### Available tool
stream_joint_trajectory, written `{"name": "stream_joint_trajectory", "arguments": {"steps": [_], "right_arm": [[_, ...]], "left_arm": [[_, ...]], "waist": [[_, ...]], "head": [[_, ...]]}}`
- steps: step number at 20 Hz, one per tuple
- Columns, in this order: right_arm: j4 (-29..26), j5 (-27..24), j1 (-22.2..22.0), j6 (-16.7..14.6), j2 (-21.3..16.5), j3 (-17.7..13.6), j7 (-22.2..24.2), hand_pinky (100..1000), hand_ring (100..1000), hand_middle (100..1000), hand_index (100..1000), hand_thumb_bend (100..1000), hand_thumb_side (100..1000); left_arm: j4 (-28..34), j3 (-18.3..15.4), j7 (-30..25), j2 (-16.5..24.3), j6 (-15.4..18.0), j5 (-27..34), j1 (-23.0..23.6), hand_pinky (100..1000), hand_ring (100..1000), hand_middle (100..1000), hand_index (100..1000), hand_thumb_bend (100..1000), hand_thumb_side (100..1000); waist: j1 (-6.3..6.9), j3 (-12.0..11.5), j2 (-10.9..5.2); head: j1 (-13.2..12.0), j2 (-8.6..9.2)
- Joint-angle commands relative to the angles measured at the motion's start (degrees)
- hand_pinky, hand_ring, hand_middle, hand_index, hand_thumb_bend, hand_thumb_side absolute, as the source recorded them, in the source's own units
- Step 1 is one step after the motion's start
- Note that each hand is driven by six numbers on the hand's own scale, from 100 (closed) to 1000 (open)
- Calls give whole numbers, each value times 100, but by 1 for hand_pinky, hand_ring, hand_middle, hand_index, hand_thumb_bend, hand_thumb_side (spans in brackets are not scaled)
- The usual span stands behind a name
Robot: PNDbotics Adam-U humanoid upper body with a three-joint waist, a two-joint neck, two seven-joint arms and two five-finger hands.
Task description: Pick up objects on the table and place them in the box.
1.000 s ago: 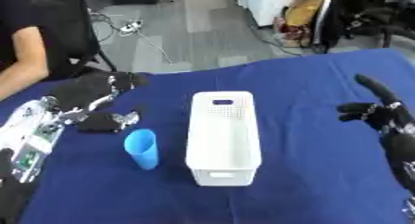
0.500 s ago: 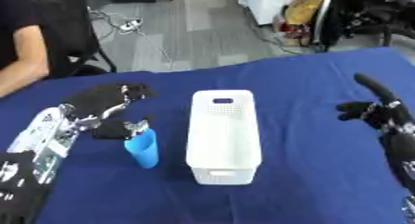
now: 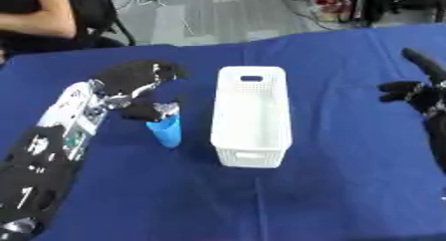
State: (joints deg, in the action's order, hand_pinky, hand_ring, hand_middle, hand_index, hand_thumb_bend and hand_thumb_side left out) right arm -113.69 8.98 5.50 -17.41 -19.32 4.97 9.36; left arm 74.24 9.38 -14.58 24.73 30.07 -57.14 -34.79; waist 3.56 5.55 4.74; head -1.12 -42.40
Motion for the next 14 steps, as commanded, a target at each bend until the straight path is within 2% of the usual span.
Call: {"name": "stream_joint_trajectory", "arguments": {"steps": [1, 14], "right_arm": [[-90, -4, 36, -8, -39, -8, 17, 670, 734, 983, 1000, 518, 1000], [-90, -5, 36, -19, -49, -12, 12, 671, 735, 983, 1000, 519, 1000]], "left_arm": [[56, -16, -50, 53, 16, 34, -82, 828, 863, 872, 956, 1000, 1000], [-138, 102, -485, 124, 59, -53, -14, 839, 876, 879, 961, 1000, 1000]], "waist": [[-16, 11, -45], [-15, 17, -45]], "head": [[-79, -47], [-88, -27]]}}
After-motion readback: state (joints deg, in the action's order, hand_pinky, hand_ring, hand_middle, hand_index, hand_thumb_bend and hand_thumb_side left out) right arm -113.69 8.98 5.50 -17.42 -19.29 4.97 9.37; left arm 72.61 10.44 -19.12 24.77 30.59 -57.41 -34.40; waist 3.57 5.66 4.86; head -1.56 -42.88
